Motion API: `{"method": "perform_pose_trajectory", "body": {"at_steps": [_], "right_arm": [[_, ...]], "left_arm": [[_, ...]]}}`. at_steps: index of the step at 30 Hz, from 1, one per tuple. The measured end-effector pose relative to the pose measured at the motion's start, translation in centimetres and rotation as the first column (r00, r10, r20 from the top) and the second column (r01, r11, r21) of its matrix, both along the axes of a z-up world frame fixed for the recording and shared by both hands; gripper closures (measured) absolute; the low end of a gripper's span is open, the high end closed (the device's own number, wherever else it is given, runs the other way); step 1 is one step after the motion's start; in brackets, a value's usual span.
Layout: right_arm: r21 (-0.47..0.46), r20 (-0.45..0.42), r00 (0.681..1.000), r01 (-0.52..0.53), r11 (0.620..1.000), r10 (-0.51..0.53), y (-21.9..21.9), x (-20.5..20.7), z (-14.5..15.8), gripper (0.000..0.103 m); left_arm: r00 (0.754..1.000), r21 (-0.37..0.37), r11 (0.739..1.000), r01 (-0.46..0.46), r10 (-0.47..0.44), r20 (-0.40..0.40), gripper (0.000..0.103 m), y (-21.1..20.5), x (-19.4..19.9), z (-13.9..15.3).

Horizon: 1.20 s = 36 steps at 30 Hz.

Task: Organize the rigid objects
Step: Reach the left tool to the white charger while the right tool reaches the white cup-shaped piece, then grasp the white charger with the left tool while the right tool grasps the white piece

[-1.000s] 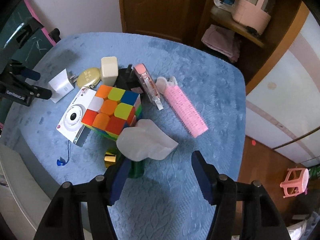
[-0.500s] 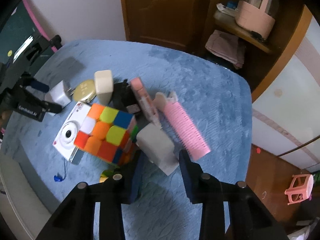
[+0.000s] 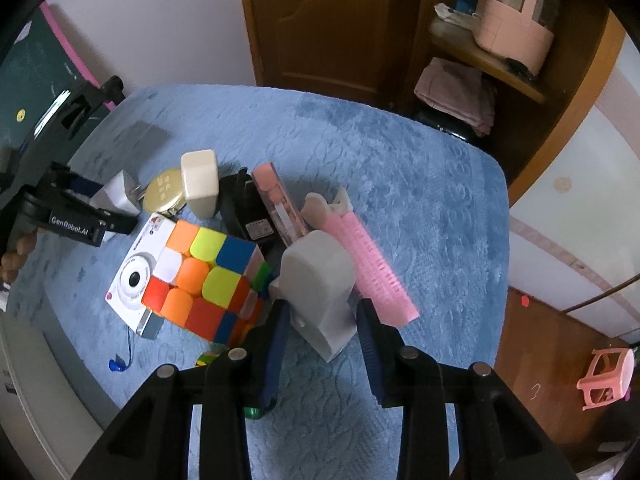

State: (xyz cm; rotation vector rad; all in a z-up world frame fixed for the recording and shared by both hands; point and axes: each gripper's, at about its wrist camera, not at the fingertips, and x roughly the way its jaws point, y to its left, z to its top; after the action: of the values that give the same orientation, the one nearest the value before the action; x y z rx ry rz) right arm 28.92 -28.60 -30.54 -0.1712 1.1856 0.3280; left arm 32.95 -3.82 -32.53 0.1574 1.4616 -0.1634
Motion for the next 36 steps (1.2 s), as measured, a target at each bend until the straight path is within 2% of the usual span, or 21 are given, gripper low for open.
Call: {"method": "perform_pose_trajectory", "body": {"at_steps": [7, 11, 18, 28, 33, 36], "right_arm": [[0.047, 0.008, 1.0, 0.005, 0.999, -0.006, 0.0, -0.9, 0.7, 0.08], [0.068, 0.014, 1.0, 0.013, 0.998, -0.014, -0.3, -2.0, 1.2, 0.081], [0.124, 0.046, 0.996, 0.067, 0.99, -0.073, -1.0, -2.9, 2.9, 0.081], [0.166, 0.094, 0.991, 0.074, 0.983, -0.091, -0.9, -5.2, 6.9, 0.082], [0.186, 0.133, 0.99, 0.029, 0.982, -0.054, 0.2, -8.1, 10.7, 0.082], [0.211, 0.15, 0.988, -0.003, 0.977, -0.029, 1.0, -10.2, 13.4, 0.082]], "left_arm": [[0.999, 0.03, 0.999, -0.013, 0.012, 0.043, 0.038, -0.5, -2.2, 0.6], [0.998, 0.044, 0.999, -0.02, 0.017, 0.067, 0.04, -0.9, -3.1, 1.0], [0.993, 0.027, 1.0, -0.011, 0.008, 0.121, 0.042, -2.6, -4.4, 4.3], [0.987, -0.03, 0.999, 0.023, -0.018, 0.163, 0.042, -1.7, -6.5, 9.8], [0.981, -0.076, 0.996, 0.052, -0.037, 0.191, 0.042, -1.5, -8.6, 12.7], [0.98, -0.098, 0.993, 0.069, -0.049, 0.192, 0.042, -1.1, -11.4, 14.5]]}}
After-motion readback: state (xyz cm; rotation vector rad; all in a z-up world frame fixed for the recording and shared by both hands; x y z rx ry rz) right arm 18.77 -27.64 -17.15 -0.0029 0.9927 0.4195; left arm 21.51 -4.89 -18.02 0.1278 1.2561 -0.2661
